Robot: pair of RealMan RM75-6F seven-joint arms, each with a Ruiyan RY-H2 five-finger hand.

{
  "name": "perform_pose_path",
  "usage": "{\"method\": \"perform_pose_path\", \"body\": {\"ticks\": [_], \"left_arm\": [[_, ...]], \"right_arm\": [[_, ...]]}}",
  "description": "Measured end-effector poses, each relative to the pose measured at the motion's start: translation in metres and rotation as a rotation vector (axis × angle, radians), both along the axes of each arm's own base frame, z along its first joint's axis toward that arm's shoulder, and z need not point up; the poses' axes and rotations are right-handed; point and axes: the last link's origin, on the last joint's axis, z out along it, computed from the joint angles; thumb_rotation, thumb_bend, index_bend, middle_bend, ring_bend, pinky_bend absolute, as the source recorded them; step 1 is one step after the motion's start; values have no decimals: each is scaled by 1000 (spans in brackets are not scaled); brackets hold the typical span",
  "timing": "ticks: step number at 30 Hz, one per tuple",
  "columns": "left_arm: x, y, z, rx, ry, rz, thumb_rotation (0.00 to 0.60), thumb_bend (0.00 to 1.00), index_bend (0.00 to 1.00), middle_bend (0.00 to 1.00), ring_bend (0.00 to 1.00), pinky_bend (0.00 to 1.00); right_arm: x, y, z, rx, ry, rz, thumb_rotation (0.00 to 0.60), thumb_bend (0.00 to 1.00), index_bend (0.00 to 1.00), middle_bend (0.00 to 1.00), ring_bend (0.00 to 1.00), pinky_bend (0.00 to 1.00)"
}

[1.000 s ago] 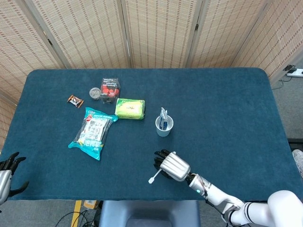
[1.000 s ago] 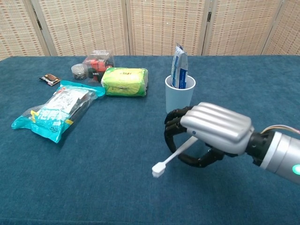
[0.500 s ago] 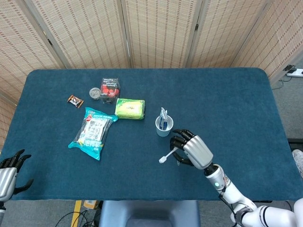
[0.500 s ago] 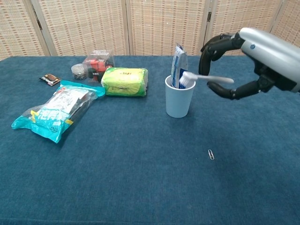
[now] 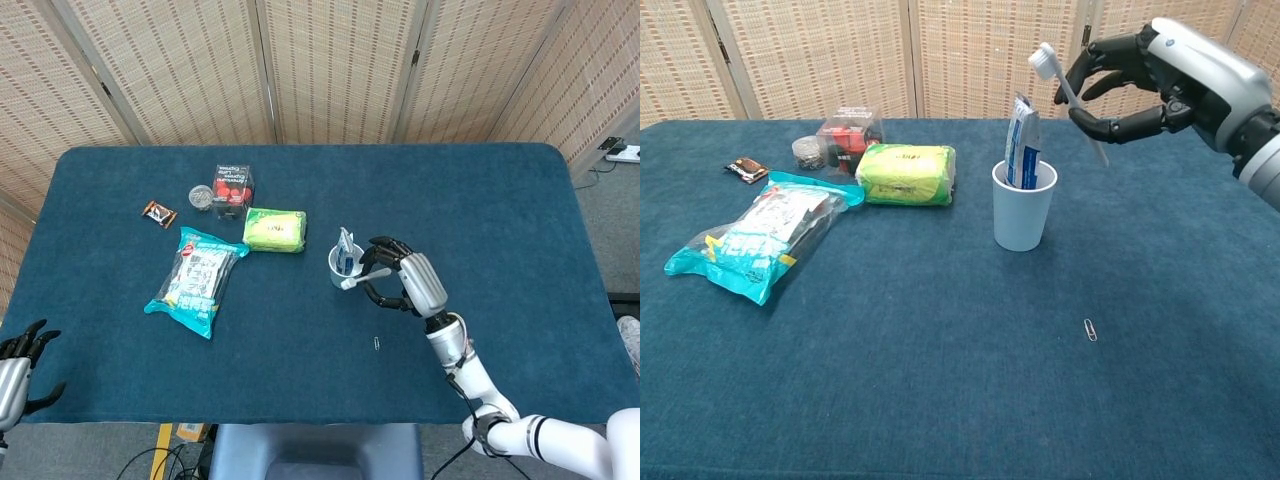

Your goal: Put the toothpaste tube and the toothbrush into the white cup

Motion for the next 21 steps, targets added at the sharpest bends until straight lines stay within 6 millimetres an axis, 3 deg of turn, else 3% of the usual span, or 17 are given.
{"method": "perform_pose_path", "body": {"ticks": [11,21], "left_arm": [[-1,1,-1,-6,4,5,600,314,208,100,191,188],[0,1,-1,-8,5,10,600,314,208,99,191,188]], "right_arm": [[-12,-22,0,40,-215,-138,600,339,688,402,215,266],[-10,-46,-12,154,-417,-248,600,332,688,402,215,266]]}}
